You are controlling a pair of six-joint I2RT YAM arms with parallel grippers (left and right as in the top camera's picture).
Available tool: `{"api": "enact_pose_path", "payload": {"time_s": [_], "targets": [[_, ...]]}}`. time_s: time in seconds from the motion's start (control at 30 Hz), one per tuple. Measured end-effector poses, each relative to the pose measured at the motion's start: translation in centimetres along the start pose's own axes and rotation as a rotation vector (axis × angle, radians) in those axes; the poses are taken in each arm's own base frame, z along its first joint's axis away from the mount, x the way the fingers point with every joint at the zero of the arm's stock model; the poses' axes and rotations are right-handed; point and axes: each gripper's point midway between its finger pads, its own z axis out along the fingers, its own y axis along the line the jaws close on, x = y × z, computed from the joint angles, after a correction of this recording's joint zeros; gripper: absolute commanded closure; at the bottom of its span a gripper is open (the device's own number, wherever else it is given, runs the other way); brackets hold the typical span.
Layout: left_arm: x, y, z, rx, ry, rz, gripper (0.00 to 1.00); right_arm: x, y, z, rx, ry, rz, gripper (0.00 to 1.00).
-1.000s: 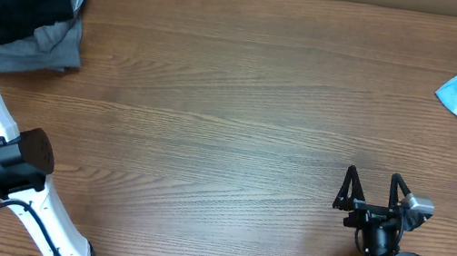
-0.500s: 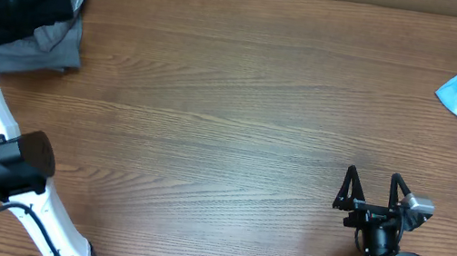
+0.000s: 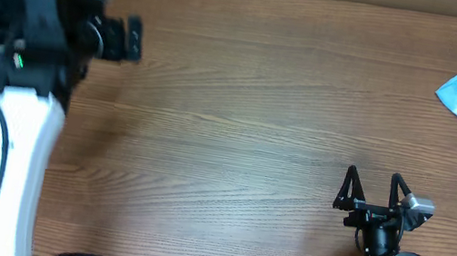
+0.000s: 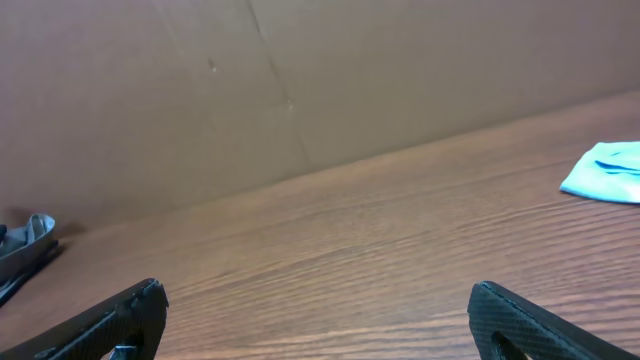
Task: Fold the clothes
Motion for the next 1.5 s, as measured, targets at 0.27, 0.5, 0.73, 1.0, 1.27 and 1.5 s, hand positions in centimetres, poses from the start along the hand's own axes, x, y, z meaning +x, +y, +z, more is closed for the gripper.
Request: {"api": "enact_pose_path", "payload": {"time_s": [0.27,0.5,0.73,1.0,1.27,1.5], "targets": [[4.1,-0.4,-5.7,-0.052,-0.256,0.12,0.0,0.0,0.0,0.0,0.0,0.0,0.0,0.0],[5.8,-0.7,-10.7,-0.092,-0.618,0.149,0.0,0.0,0.0,0.0,0.0,-0.001,0.0,0.0],[12.2,-0.6,-9.6,-0.096,-0.761,0.147,0.0,0.0,0.0,0.0,0.0,-0.002,0.0,0.0],[14.6,-0.7,-9.9,-0.101,-0.855,0.153,0.0,0.0,0.0,0.0,0.0,-0.001,0.0,0.0],[18.2,-0.4,-6.5,-0.092,-0.672,0.141,0.0,0.0,0.0,0.0,0.0,-0.001,0.0,0.0],[20.0,-0.2,-5.1,-0.091,-0.588,0.135,0.0,0.0,0.0,0.0,0.0,-0.001,0.0,0.0]]}}
